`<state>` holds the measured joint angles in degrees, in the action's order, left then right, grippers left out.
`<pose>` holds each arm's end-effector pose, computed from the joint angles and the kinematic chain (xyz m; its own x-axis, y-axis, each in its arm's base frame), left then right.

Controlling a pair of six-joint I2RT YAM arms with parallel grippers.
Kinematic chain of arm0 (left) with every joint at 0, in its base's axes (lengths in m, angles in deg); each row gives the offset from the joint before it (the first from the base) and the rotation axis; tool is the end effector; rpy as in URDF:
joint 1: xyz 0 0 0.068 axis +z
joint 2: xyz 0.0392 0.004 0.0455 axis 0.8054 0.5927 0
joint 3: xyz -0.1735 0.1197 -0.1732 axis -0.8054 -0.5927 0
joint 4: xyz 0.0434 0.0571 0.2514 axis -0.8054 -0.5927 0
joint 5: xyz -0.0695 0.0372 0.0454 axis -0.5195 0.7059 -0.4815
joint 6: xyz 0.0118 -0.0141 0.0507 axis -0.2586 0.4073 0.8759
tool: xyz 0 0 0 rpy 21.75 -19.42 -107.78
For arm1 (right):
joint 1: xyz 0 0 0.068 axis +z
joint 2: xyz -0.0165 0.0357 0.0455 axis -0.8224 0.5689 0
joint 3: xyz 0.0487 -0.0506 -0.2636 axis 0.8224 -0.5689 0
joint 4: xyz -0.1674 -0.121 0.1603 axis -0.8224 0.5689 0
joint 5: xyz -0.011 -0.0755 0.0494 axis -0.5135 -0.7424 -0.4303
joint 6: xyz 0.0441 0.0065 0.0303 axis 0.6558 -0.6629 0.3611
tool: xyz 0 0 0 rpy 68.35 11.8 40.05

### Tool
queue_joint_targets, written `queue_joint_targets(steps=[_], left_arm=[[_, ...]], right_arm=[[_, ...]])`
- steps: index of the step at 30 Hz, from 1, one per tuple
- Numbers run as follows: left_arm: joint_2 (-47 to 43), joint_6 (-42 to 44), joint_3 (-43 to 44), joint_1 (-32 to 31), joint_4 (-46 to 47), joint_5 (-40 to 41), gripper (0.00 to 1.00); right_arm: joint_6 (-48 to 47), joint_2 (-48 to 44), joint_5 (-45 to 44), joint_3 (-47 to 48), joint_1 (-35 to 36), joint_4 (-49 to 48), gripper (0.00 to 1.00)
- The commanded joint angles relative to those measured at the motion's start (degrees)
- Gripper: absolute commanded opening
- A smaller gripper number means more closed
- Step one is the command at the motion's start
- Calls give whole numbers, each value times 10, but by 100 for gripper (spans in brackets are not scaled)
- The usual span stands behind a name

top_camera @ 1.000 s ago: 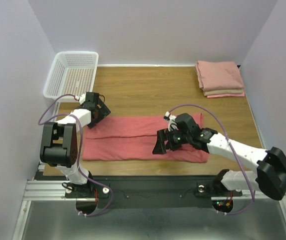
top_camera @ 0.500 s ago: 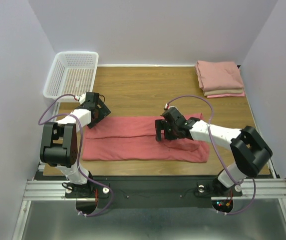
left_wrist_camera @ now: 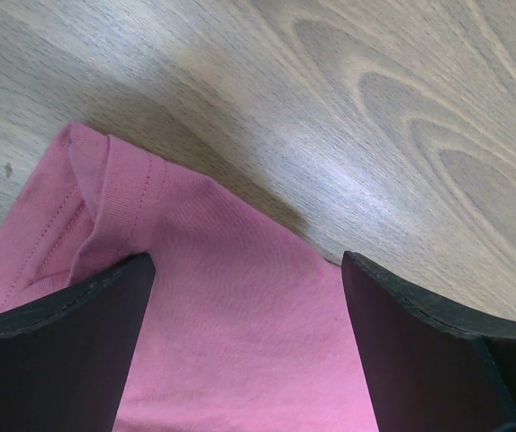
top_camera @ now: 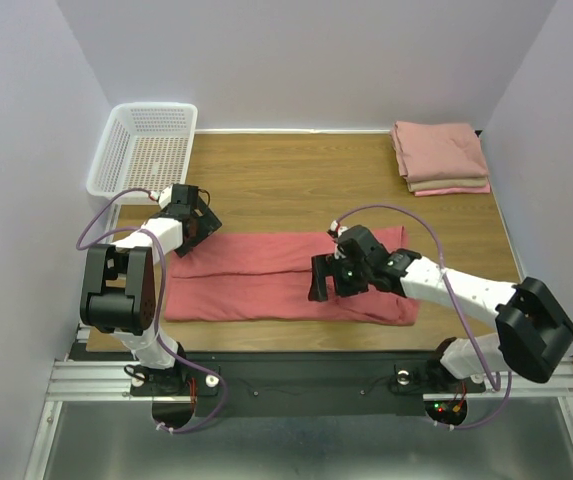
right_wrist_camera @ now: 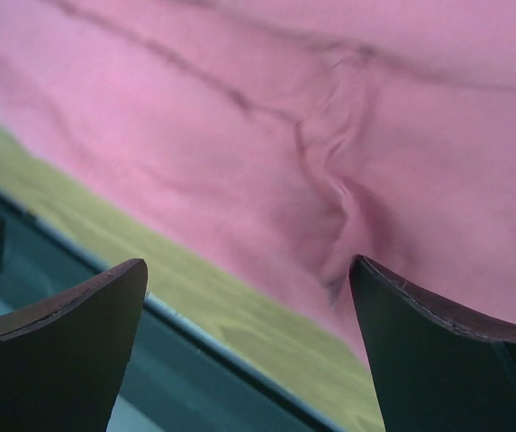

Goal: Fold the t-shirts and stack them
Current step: Fold the tshirt

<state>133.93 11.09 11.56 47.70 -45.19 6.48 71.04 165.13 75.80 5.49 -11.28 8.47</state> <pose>0.3275 -0.0289 0.1775 -0.5875 -0.5619 -0.5823 -0.4631 0.8236 -0.3274 0.1902 0.1921 0.2026 -0.8789 -0.1453 -0.4544 -0.3564 0.8332 0.4229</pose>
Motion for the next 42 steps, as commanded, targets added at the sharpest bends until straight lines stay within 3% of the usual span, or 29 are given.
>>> queue_joint_targets(steps=[1, 7, 12, 16, 22, 28, 33, 42], left_arm=[[-5, 4, -18, 3, -24, 8, 98], [-13, 5, -13, 3, -36, 13, 98], [-22, 5, -8, 3, -49, 15, 99], [-27, 13, 30, 3, -86, 22, 98], [-75, 16, 125, 3, -166, 66, 98], [-108, 7, 105, -24, -161, 65, 98], [-94, -4, 73, -75, -129, 57, 98], [-27, -28, -29, -107, -73, 28, 98]], right_arm=[[9, -13, 83, -47, 17, -34, 100], [19, -33, 65, -57, 47, -39, 100], [23, -118, 43, -41, 49, -39, 100], [78, -157, -23, -44, 48, -24, 100], [167, -171, -203, -42, 26, 51, 100], [224, -170, -243, -71, -39, 75, 100], [196, -109, -238, -74, -121, 71, 100], [151, 88, -263, 10, -166, 50, 100]])
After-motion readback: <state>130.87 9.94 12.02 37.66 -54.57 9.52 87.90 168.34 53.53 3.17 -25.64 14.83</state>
